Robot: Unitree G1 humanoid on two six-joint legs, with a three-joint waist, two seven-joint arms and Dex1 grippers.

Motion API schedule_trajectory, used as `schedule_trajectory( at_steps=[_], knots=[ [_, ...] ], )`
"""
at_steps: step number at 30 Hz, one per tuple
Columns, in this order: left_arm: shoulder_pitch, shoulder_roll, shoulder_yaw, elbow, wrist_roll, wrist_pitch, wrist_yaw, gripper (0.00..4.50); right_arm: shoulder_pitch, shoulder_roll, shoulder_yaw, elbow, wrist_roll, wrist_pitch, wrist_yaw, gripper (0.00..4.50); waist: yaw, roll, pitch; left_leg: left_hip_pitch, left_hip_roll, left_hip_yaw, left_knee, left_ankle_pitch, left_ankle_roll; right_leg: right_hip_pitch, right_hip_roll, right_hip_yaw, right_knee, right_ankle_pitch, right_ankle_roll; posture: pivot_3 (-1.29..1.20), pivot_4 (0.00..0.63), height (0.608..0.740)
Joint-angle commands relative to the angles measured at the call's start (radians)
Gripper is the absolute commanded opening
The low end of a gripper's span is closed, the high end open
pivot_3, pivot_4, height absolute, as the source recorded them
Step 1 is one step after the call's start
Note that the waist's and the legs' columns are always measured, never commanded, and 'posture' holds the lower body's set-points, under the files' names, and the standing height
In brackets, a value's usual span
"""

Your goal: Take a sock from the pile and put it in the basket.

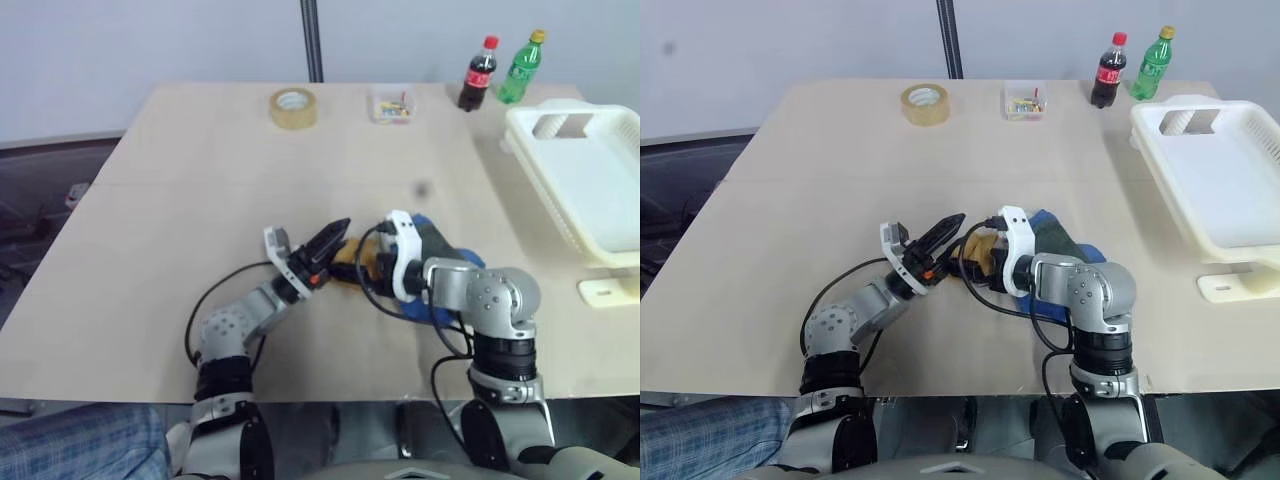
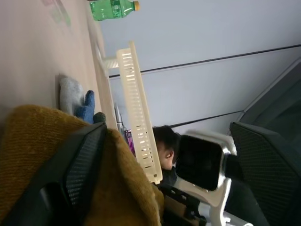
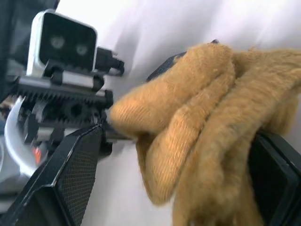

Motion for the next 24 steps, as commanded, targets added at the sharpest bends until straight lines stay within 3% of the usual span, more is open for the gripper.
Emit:
schedule_trajectory(
  at_steps=[1, 13, 17, 21, 24],
  knots=[
    [0.016, -0.012, -0.017, -0.016, -0.003, 0.018, 0.0, 4.5, -0.03, 0.042, -0.047, -0.014, 0.009, 0.031, -0.04, 4.44, -0.001, 0.0, 0.0, 0.0, 0.0, 0.0, 0.0, 0.0, 0.0, 0.0, 0.0, 0.0, 0.0, 0.0, 0.0, 0.0, 0.15, 0.738],
    [0.01, -0.012, -0.017, -0.028, -0.005, 0.014, 0.003, 4.5, -0.033, 0.058, -0.073, 0.003, 0.003, 0.048, -0.117, 4.44, 0.001, 0.0, 0.0, 0.0, 0.0, 0.0, 0.0, -0.001, 0.002, 0.0, 0.0, 0.0, 0.0, 0.0, 0.0, 0.0, 0.15, 0.738],
    [0.008, -0.006, -0.01, -0.028, -0.011, 0.012, 0.005, 4.5, -0.02, 0.03, -0.036, 0.003, 0.0, 0.042, -0.115, 3.16, 0.0, 0.0, 0.0, 0.0, 0.0, 0.0, 0.0, -0.001, 0.002, 0.0, 0.0, 0.0, 0.0, 0.0, 0.0, 0.0, 0.15, 0.738],
    [0.009, -0.006, -0.009, -0.03, -0.012, 0.012, 0.005, 4.5, -0.019, 0.03, -0.025, 0.009, -0.005, 0.033, -0.114, 1.17, -0.001, 0.0, 0.0, 0.0, 0.0, 0.0, 0.0, -0.001, 0.001, 0.0, 0.0, 0.0, 0.0, 0.0, 0.0, 0.0, 0.15, 0.738],
    [0.012, -0.006, -0.008, -0.033, -0.014, 0.012, 0.005, 4.5, -0.02, 0.03, -0.022, 0.014, -0.006, 0.028, -0.112, 0.02, -0.002, 0.0, 0.0, 0.0, 0.0, 0.0, 0.0, -0.001, 0.001, 0.0, 0.0, 0.0, 0.0, 0.0, 0.0, 0.0, 0.15, 0.738]
  ],
)
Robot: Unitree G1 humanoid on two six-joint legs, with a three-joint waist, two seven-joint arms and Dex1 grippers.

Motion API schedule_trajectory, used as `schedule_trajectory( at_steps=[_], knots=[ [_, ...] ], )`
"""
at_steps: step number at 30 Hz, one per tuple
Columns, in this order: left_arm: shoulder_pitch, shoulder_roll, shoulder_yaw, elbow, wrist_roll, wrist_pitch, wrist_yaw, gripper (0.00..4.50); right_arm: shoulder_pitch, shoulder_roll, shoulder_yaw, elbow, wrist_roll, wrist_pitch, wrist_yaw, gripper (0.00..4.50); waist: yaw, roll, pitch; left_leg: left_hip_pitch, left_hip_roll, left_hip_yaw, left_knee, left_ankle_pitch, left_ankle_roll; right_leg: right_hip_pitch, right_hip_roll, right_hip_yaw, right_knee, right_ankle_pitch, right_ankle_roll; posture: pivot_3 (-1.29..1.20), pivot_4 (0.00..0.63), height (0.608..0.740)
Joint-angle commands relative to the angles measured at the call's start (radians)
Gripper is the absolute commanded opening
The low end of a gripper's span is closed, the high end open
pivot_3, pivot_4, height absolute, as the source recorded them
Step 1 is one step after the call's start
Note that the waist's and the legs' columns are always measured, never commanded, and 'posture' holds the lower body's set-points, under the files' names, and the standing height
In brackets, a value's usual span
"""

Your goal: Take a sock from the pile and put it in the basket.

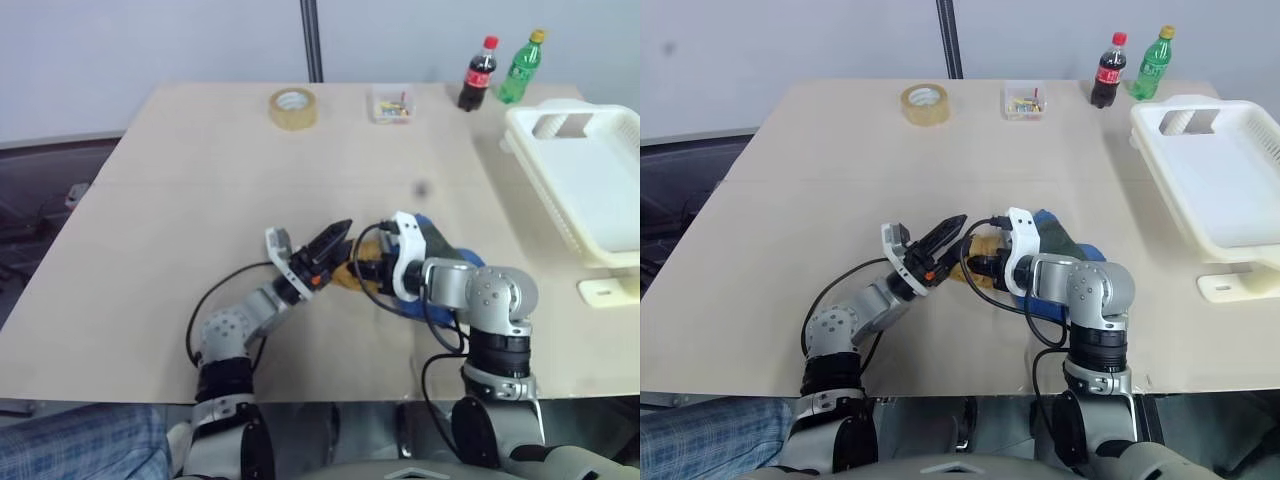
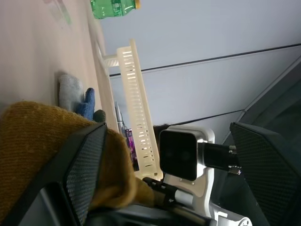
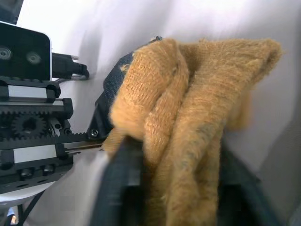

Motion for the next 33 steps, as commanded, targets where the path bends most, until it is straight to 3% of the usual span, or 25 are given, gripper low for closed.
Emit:
schedule_trajectory(
  at_steps=[1, 8, 15, 22, 29, 33],
  knots=[
    [0.009, -0.007, -0.005, -0.025, -0.014, 0.012, -0.003, 4.5, -0.009, 0.007, 0.017, -0.004, 0.003, -0.006, 0.002, 0.01, 0.0, 0.0, 0.0, 0.0, 0.0, 0.0, 0.0, 0.0, 0.0, 0.0, 0.0, 0.0, 0.0, 0.0, 0.0, 0.0, 0.15, 0.738],
    [0.034, 0.035, -0.012, -0.11, -0.017, 0.013, -0.045, 4.5, -0.008, 0.008, -0.004, -0.01, 0.015, 0.016, 0.01, 0.01, -0.003, 0.0, 0.0, 0.0, 0.0, 0.0, 0.0, 0.0, 0.0, 0.0, 0.0, 0.0, 0.0, 0.0, 0.0, 0.0, 0.15, 0.738],
    [0.121, 0.205, -0.143, -0.34, 0.122, -0.035, -0.181, 4.5, -0.031, 0.024, -0.053, -0.019, 0.036, 0.062, 0.014, 0.01, -0.004, 0.001, 0.001, 0.0, 0.0, 0.001, -0.002, 0.001, -0.002, -0.002, 0.0, 0.001, -0.001, 0.0, 0.0, 0.0, 0.15, 0.738],
    [0.206, 0.378, -0.248, -0.465, 0.414, -0.32, -0.334, 4.5, -0.045, -0.005, -0.083, -0.015, 0.044, 0.08, 0.024, 0.01, -0.003, 0.005, 0.004, 0.0, 0.001, 0.002, -0.006, 0.001, -0.003, -0.002, 0.0, 0.002, -0.003, 0.0, -0.001, 0.0, 0.15, 0.738],
    [0.276, 0.437, -0.284, -0.48, 0.622, -0.665, -0.498, 4.5, -0.053, -0.063, -0.118, -0.049, 0.078, 0.113, 0.058, 0.01, 0.001, 0.006, 0.004, -0.002, 0.001, 0.003, -0.009, 0.002, -0.003, -0.005, -0.001, 0.002, -0.006, -0.001, -0.001, 0.0, 0.15, 0.738],
    [0.26, 0.417, -0.274, -0.461, 0.618, -0.804, -0.597, 4.5, -0.038, -0.121, -0.116, -0.073, 0.141, 0.113, 0.079, 0.01, -0.001, 0.006, 0.005, -0.005, 0.001, 0.004, -0.01, 0.001, -0.001, -0.009, -0.002, 0.003, -0.005, -0.001, -0.002, 0.0, 0.15, 0.738]
  ],
)
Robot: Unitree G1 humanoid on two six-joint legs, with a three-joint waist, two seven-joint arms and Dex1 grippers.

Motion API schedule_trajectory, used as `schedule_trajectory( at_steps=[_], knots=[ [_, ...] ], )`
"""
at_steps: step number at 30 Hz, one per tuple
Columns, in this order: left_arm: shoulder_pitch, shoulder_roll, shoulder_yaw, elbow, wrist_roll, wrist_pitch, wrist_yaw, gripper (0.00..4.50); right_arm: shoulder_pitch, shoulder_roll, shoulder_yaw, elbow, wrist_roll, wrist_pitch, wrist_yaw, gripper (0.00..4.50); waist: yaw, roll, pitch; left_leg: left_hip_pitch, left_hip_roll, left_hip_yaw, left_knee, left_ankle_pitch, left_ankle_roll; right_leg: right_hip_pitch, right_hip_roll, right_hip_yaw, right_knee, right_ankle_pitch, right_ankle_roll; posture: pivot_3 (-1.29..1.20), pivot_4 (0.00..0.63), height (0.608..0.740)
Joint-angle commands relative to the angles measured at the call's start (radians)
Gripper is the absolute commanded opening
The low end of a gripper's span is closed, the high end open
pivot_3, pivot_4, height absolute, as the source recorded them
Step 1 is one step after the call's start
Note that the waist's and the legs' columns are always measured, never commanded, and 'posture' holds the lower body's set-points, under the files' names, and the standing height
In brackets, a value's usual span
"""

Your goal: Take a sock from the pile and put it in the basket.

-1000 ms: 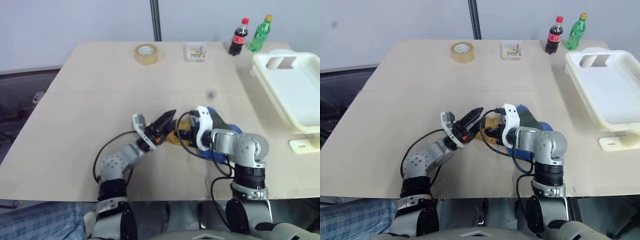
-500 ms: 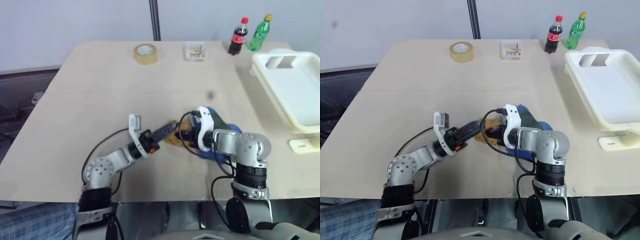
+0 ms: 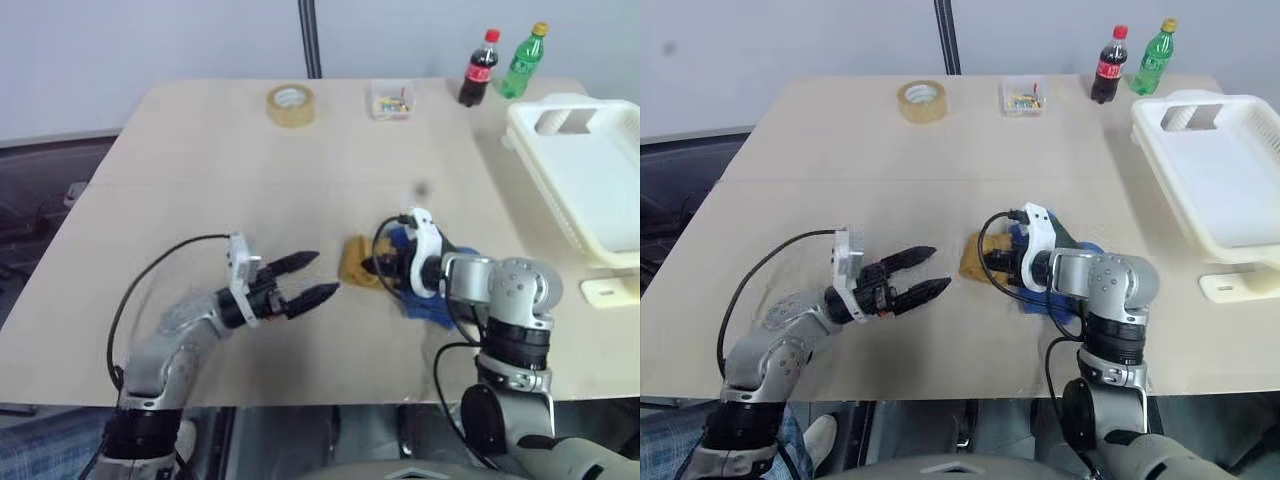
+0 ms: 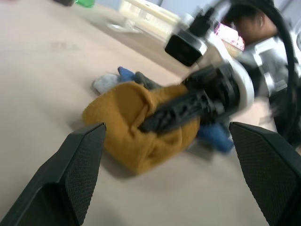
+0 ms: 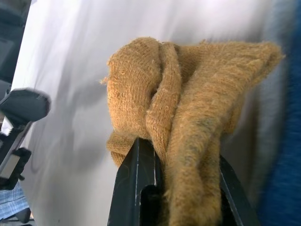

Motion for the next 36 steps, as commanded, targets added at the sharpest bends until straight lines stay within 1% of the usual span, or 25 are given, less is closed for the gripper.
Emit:
schedule_trajectory(
  at_steps=[1, 4, 8, 11, 14, 17, 18, 19, 20, 21, 23, 26, 29, 32, 35, 36],
  knots=[
    [-0.02, -0.01, 0.004, -0.015, 0.012, -0.137, -0.083, 4.5, 0.005, -0.037, -0.005, -0.063, 0.083, 0.007, 0.027, 0.01, -0.001, 0.0, 0.0, -0.003, 0.0, 0.0, 0.0, 0.0, 0.0, -0.002, 0.0, 0.0, 0.001, 0.0, 0.0, 0.0, 0.15, 0.738],
    [-0.032, -0.028, 0.005, -0.01, -0.002, -0.165, -0.095, 4.5, 0.006, -0.053, -0.008, -0.07, 0.13, 0.007, 0.015, 0.01, -0.004, 0.0, 0.0, -0.011, 0.001, 0.0, 0.004, 0.001, -0.001, -0.01, 0.001, 0.0, 0.004, 0.0, 0.0, 0.0, 0.15, 0.738],
    [-0.037, -0.039, -0.001, -0.012, -0.01, -0.176, -0.1, 4.5, 0.0, -0.073, -0.022, -0.074, 0.184, 0.007, -0.008, 0.01, -0.015, 0.0, 0.0, -0.011, 0.0, 0.0, 0.004, 0.0, 0.0, -0.01, 0.001, 0.0, 0.004, 0.0, 0.0, 0.0, 0.15, 0.738],
    [-0.045, -0.047, -0.007, -0.017, -0.012, -0.174, -0.097, 4.5, -0.034, -0.107, -0.078, -0.077, 0.264, 0.007, -0.036, 0.01, -0.018, 0.0, 0.0, -0.011, 0.0, -0.001, 0.007, -0.001, 0.003, -0.009, 0.001, -0.001, 0.006, 0.0, 0.0, 0.0, 0.15, 0.738],
    [-0.062, -0.05, -0.037, -0.016, 0.03, -0.196, -0.1, 4.5, -0.08, -0.229, -0.165, -0.056, 0.377, 0.007, -0.055, 0.01, -0.016, 0.002, 0.002, -0.01, 0.0, -0.002, 0.01, -0.001, 0.003, -0.007, 0.002, -0.003, 0.008, 0.0, 0.001, 0.0, 0.15, 0.738],
    [-0.107, -0.084, -0.059, 0.008, 0.063, -0.224, -0.059, 4.5, -0.105, -0.408, -0.216, 0.012, 0.477, 0.007, -0.081, 0.01, -0.012, 0.002, 0.002, -0.011, -0.001, -0.003, 0.012, -0.001, 0.004, -0.005, 0.001, -0.004, 0.007, 0.001, 0.001, 0.0, 0.15, 0.738],
    [-0.129, -0.108, -0.074, 0.019, 0.078, -0.229, -0.036, 4.5, -0.12, -0.489, -0.24, 0.051, 0.486, 0.007, -0.08, 0.01, -0.007, 0.001, 0.003, -0.011, -0.001, -0.003, 0.012, -0.001, 0.004, -0.005, 0.001, -0.004, 0.007, 0.001, 0.001, 0.0, 0.15, 0.738],
    [-0.144, -0.125, -0.084, 0.026, 0.088, -0.231, -0.02, 4.5, -0.131, -0.545, -0.254, 0.081, 0.496, 0.007, -0.083, 0.01, 0.0, 0.001, 0.003, -0.011, -0.001, -0.003, 0.012, -0.001, 0.004, -0.005, 0.001, -0.005, 0.007, 0.001, 0.001, 0.0, 0.15, 0.738],
    [-0.161, -0.144, -0.104, 0.042, 0.113, -0.243, -0.005, 4.5, -0.145, -0.609, -0.274, 0.119, 0.49, 0.007, -0.078, 0.01, 0.001, 0.001, 0.003, -0.011, -0.001, -0.003, 0.013, -0.001, 0.004, -0.004, 0.001, -0.005, 0.007, 0.0, 0.001, 0.0, 0.15, 0.738],
    [-0.171, -0.156, -0.117, 0.053, 0.131, -0.253, 0.002, 4.5, -0.155, -0.651, -0.283, 0.147, 0.492, 0.007, -0.079, 0.01, -0.001, 0.0, 0.004, -0.011, -0.001, -0.002, 0.013, -0.001, 0.004, -0.005, 0.001, -0.005, 0.006, 0.0, 0.001, 0.0, 0.15, 0.738],
    [-0.199, -0.194, -0.147, 0.076, 0.159, -0.269, 0.025, 4.5, -0.192, -0.749, -0.323, 0.231, 0.447, 0.006, -0.066, 0.01, -0.002, 0.0, 0.004, -0.011, -0.001, 0.0, 0.013, -0.001, 0.004, -0.004, 0.002, -0.003, 0.007, 0.0, 0.001, 0.0, 0.15, 0.738],
    [-0.237, -0.231, -0.166, 0.107, 0.184, -0.288, 0.053, 4.5, -0.231, -0.839, -0.347, 0.329, 0.392, -0.012, -0.043, 0.01, -0.001, 0.0, 0.004, -0.01, 0.001, 0.004, 0.013, -0.001, 0.005, -0.005, 0.003, -0.001, 0.007, 0.001, 0.001, 0.0, 0.15, 0.738],
    [-0.288, -0.261, -0.179, 0.159, 0.214, -0.319, 0.069, 4.5, -0.28, -0.928, -0.353, 0.498, 0.303, -0.121, -0.017, 0.01, 0.0, 0.0, 0.004, -0.01, 0.001, 0.008, 0.014, -0.001, 0.005, -0.004, 0.003, -0.001, 0.007, 0.001, 0.001, 0.0, 0.15, 0.738],
    [-0.32, -0.279, -0.183, 0.196, 0.227, -0.34, 0.076, 4.5, -0.317, -0.978, -0.348, 0.664, 0.225, -0.242, 0.01, 0.01, 0.003, 0.0, 0.004, -0.01, 0.001, 0.01, 0.014, -0.002, 0.006, -0.004, 0.003, -0.001, 0.007, 0.001, 0.001, 0.0, 0.15, 0.738],
    [-0.329, -0.286, -0.187, 0.215, 0.229, -0.353, 0.073, 4.5, -0.366, -0.992, -0.341, 0.828, 0.156, -0.362, 0.016, 0.01, 0.0, 0.0, 0.004, -0.01, 0.001, 0.011, 0.014, -0.002, 0.006, -0.004, 0.003, 0.001, 0.006, 0.001, 0.001, 0.0, 0.15, 0.738],
    [-0.33, -0.287, -0.188, 0.219, 0.23, -0.356, 0.071, 4.5, -0.382, -0.993, -0.342, 0.88, 0.136, -0.395, 0.012, 0.5, -0.001, 0.0, 0.004, -0.01, 0.001, 0.012, 0.014, -0.002, 0.006, -0.005, 0.003, 0.001, 0.006, 0.001, 0.001, 0.0, 0.15, 0.738]
  ],
)
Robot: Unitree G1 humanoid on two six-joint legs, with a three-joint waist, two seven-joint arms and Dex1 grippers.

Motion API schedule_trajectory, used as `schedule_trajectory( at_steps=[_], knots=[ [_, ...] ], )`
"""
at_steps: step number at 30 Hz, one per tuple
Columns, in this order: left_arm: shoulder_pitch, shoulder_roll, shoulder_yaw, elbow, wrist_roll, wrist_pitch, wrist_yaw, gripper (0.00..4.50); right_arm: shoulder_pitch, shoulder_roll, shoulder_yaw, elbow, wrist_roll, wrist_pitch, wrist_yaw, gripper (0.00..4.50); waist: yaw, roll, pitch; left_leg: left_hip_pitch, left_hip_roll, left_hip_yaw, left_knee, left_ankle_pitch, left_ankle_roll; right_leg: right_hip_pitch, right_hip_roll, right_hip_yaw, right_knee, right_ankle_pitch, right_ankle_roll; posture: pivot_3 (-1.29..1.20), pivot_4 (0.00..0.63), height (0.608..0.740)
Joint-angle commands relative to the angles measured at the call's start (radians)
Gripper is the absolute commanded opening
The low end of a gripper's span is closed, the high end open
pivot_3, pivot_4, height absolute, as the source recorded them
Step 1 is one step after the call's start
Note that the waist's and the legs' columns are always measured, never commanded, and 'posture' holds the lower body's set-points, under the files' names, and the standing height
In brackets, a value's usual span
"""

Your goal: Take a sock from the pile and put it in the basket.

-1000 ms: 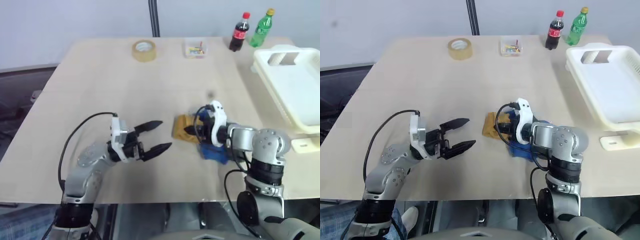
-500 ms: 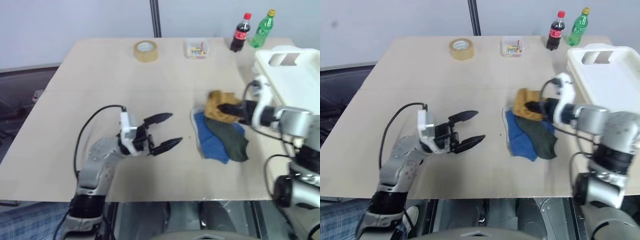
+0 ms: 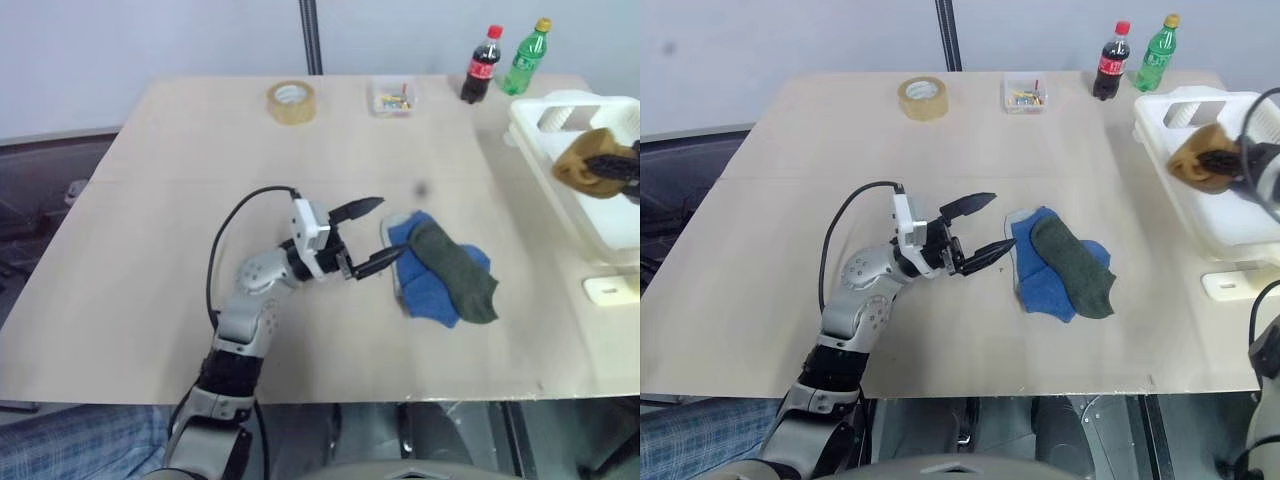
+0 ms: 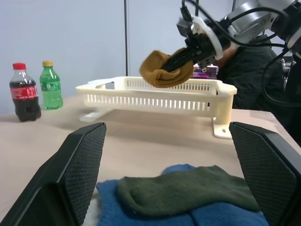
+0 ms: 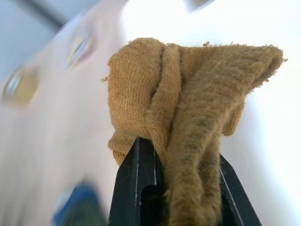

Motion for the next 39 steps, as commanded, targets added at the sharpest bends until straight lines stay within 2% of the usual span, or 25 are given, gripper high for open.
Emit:
schedule_trajectory(
  at_steps=[1, 3, 7, 9, 16, 24, 27, 30, 35, 39],
  knots=[
    [-0.013, -0.008, -0.008, 0.003, 0.005, -0.034, -0.005, 4.5, -0.075, -0.028, -0.015, 0.168, -0.073, -0.147, 0.008, 1.06, -0.001, 0.0, 0.0, 0.0, 0.0, 0.001, 0.0, 0.0, 0.0, 0.0, 0.0, 0.001, 0.0, 0.0, 0.0, 0.0, 0.15, 0.738],
    [-0.014, -0.009, -0.01, 0.009, 0.005, -0.039, -0.009, 4.5, -0.065, -0.033, 0.027, 0.228, -0.122, -0.2, 0.041, 1.66, 0.0, 0.0, 0.0, 0.0, 0.0, 0.001, 0.0, 0.0, 0.0, -0.001, 0.0, 0.001, 0.0, 0.0, 0.0, 0.0, 0.15, 0.738],
    [-0.017, -0.004, -0.015, 0.013, 0.009, -0.046, -0.016, 4.5, -0.014, -0.045, 0.179, 0.261, -0.258, -0.334, 0.143, 3.67, 0.002, 0.0, 0.0, 0.0, 0.0, 0.001, 0.0, 0.0, 0.0, -0.001, 0.0, 0.001, 0.001, 0.0, 0.0, 0.0, 0.15, 0.738],
    [-0.015, -0.003, -0.013, 0.013, 0.008, -0.047, -0.016, 4.5, 0.015, -0.05, 0.236, 0.244, -0.322, -0.453, 0.198, 4.39, 0.002, 0.0, 0.0, 0.0, 0.0, 0.001, 0.0, 0.0, 0.0, -0.001, 0.0, 0.001, 0.001, 0.0, 0.0, 0.0, 0.15, 0.738],
    [0.006, 0.015, -0.019, -0.016, 0.009, -0.043, -0.025, 4.5, 0.14, -0.103, 0.293, 0.106, -0.415, -0.683, 0.383, 4.39, 0.003, 0.0, 0.0, 0.0, 0.0, 0.0, 0.001, 0.001, -0.002, -0.001, 0.0, 0.001, 0.001, 0.0, 0.0, 0.0, 0.15, 0.738],
    [0.008, 0.028, -0.021, -0.015, 0.004, -0.038, -0.036, 4.5, 0.236, -0.108, 0.211, -0.07, -0.377, -0.675, 0.442, 4.39, 0.003, 0.0, 0.0, 0.001, 0.0, -0.002, 0.003, 0.001, -0.002, -0.001, 0.0, 0.002, 0.002, 0.0, 0.001, 0.0, 0.15, 0.738],
    [0.007, 0.038, -0.016, -0.014, 0.001, -0.037, -0.042, 4.5, 0.294, -0.055, 0.124, -0.237, -0.244, -0.672, 0.545, 4.39, 0.004, 0.0, 0.0, 0.0, 0.0, -0.003, 0.003, 0.001, -0.002, -0.001, 0.0, 0.002, 0.002, 0.0, 0.001, 0.0, 0.15, 0.738],
    [0.022, 0.063, -0.01, -0.023, 0.006, -0.036, -0.048, 4.5, 0.438, -0.009, 0.08, -0.456, -0.114, -0.635, 0.673, 4.39, 0.002, 0.0, 0.0, 0.0, 0.001, -0.005, 0.003, 0.0, -0.001, -0.001, 0.001, 0.001, 0.002, 0.0, 0.001, 0.0, 0.15, 0.738],
    [0.081, 0.114, 0.006, -0.062, 0.0, -0.013, -0.046, 4.5, 0.628, 0.07, 0.055, -0.686, 0.034, -0.56, 0.716, 4.39, 0.005, 0.0, 0.0, 0.001, 0.001, -0.007, 0.007, 0.0, 0.0, 0.002, 0.001, 0.001, 0.003, 0.001, 0.001, 0.0, 0.15, 0.738],
    [0.133, 0.142, 0.021, -0.108, -0.02, 0.025, -0.024, 4.5, 0.756, 0.075, 0.092, -0.799, 0.027, -0.574, 0.735, 4.39, 0.008, 0.0, 0.0, 0.001, 0.001, -0.009, 0.012, -0.001, 0.002, 0.004, 0.001, -0.001, 0.003, 0.001, 0.002, 0.0, 0.15, 0.738]
  ],
)
